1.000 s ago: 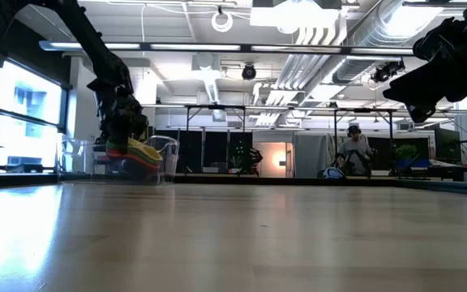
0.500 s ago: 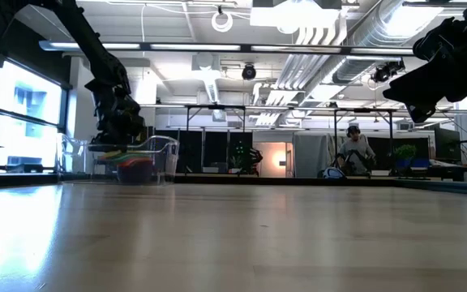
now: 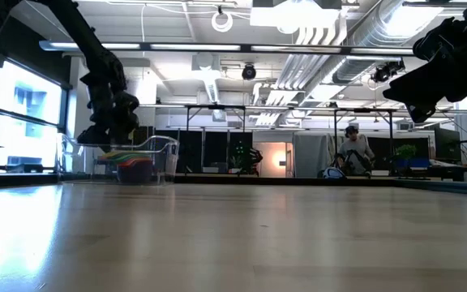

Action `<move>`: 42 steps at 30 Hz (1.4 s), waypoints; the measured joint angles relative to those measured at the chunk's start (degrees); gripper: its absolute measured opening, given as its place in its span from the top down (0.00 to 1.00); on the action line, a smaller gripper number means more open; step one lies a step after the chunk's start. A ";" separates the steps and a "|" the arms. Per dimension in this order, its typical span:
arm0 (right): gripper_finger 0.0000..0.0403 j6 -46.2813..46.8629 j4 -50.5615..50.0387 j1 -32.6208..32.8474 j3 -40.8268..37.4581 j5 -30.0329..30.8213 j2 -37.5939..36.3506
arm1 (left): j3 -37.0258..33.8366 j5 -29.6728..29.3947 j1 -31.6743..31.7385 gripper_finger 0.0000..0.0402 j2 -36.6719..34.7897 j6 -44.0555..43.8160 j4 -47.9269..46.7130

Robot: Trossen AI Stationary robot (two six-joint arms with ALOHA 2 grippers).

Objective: Nest measuring cups in basket
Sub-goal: Put the stacked measuring cups into the transparent bin

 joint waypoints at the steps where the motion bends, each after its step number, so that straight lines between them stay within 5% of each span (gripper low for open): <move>1: 0.76 0.00 0.00 0.00 0.00 -0.01 0.00 | 0.00 -0.04 0.11 0.54 -0.85 -0.30 0.03; 19: 0.76 0.01 0.00 0.00 0.00 -0.02 0.00 | 0.02 -21.41 -1.73 0.54 -8.60 -13.32 4.35; 31: 0.76 0.00 0.00 0.01 0.00 -0.02 0.00 | 0.02 -29.09 -6.83 0.54 -8.60 -23.12 5.61; 42: 0.76 0.00 0.00 0.00 0.00 -0.02 0.00 | 0.02 -29.96 -10.65 0.54 -6.88 -30.91 5.95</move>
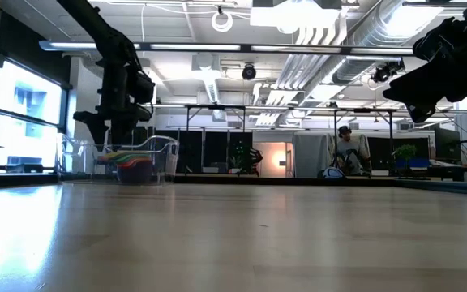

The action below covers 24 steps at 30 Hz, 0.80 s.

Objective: Nest measuring cups in basket
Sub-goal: Put the stacked measuring cups into the transparent bin

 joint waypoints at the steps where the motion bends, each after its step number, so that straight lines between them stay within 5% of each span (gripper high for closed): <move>1: 0.76 0.00 0.00 0.00 0.00 0.00 0.02 | 0.00 0.12 -0.30 0.54 0.38 -0.10 0.00; 24: 0.76 0.01 0.00 0.00 0.00 0.02 0.01 | -0.02 -1.92 -1.06 0.54 0.36 -4.04 -1.65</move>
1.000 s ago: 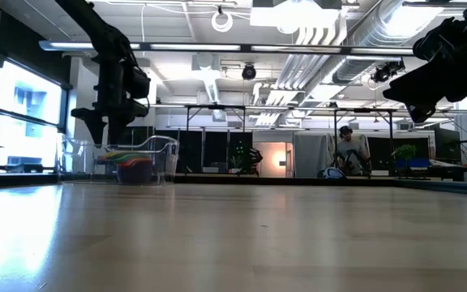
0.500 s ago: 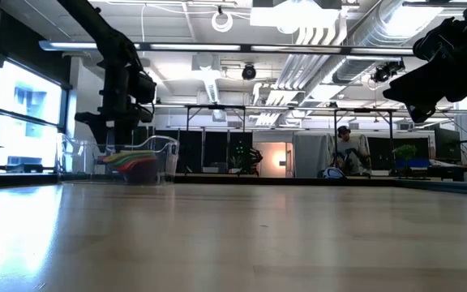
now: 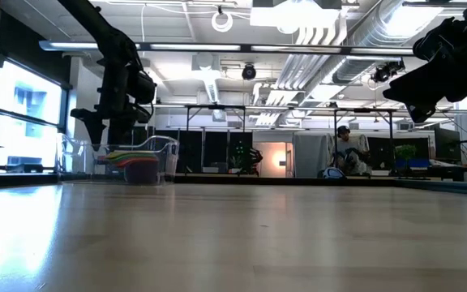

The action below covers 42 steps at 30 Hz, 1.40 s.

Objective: Nest measuring cups in basket
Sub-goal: Put the stacked measuring cups into the transparent bin, then return to Home Position

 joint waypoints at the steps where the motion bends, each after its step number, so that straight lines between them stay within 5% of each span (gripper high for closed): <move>1: 0.76 -0.01 0.00 0.01 0.00 -0.02 0.01 | 0.00 -1.10 0.00 0.54 0.00 -0.06 0.04; 28: 0.76 0.00 0.00 0.00 0.00 -0.01 0.00 | -0.02 1.40 -3.28 0.54 2.36 -2.50 4.28; 37: 0.76 0.01 0.00 0.01 0.00 -0.02 -0.01 | -0.02 4.51 -4.49 0.54 -8.72 0.63 4.94; 42: 0.76 0.00 0.00 0.01 0.00 -0.01 0.00 | -0.52 9.34 -9.53 0.54 -18.87 4.54 12.96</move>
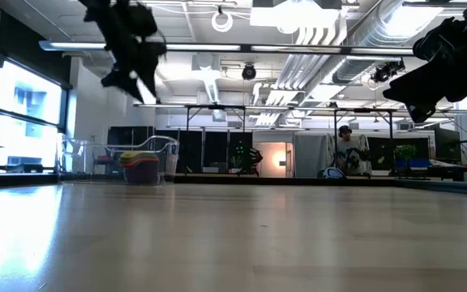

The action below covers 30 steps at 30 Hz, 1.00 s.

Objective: Nest measuring cups in basket
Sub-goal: Return to Home Position

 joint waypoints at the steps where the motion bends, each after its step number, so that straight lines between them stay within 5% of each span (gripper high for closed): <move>1: 0.76 0.01 0.00 -0.02 0.00 0.00 -0.01 | -0.68 -0.19 -1.52 0.54 -2.10 0.00 2.51; 8: 0.76 0.01 0.00 0.00 0.00 -0.01 0.00 | -7.85 2.05 -15.18 0.54 -15.39 3.92 18.56; 14: 0.76 0.00 0.00 -0.02 0.00 -0.01 0.01 | -16.13 6.58 -25.84 0.54 -25.36 12.75 21.89; 30: 0.76 0.01 0.00 -0.02 -0.02 -0.01 0.01 | -46.66 4.06 -34.07 0.54 -58.60 5.46 37.36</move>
